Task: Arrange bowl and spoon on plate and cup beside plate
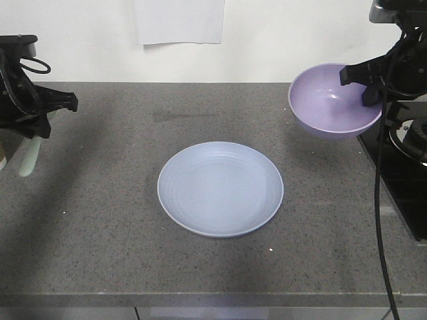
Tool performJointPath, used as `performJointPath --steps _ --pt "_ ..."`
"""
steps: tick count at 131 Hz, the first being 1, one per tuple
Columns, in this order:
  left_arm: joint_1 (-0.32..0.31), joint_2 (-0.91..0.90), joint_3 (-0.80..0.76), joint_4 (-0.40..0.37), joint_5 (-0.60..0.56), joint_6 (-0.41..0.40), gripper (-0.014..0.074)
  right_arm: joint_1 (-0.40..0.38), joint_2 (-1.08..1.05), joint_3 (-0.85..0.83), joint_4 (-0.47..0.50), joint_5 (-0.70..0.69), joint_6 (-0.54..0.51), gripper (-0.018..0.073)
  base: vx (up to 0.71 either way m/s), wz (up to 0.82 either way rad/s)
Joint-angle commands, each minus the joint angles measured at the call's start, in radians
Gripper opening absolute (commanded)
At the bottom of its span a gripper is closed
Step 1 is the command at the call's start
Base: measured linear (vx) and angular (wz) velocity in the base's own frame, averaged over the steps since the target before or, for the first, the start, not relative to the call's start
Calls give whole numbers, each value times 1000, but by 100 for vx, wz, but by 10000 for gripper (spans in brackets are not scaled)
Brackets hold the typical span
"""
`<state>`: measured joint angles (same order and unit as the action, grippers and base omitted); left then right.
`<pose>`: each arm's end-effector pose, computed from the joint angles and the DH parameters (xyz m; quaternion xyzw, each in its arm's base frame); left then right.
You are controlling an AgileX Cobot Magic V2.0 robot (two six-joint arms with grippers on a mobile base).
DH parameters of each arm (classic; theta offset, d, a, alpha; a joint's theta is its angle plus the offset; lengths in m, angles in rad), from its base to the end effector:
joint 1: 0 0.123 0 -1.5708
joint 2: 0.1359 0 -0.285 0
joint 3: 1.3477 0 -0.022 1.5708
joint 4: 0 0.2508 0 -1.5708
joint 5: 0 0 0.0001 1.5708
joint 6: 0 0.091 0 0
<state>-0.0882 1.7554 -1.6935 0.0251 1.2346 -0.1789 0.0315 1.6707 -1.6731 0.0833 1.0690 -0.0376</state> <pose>0.3708 -0.0306 0.3367 -0.0427 0.9827 -0.0116 0.1798 0.3646 0.0181 0.3691 -0.0245 0.9555 0.0399 0.2913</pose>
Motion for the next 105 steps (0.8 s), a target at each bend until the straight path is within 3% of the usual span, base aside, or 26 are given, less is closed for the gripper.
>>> performJointPath --steps 1,105 --pt "-6 -49 -26 -2 -25 0 -6 -1 -47 -27 2 -50 -8 -4 9 1" --pt "-6 -49 -26 -2 -25 0 -6 -1 -47 -27 2 -50 -8 -4 6 0"
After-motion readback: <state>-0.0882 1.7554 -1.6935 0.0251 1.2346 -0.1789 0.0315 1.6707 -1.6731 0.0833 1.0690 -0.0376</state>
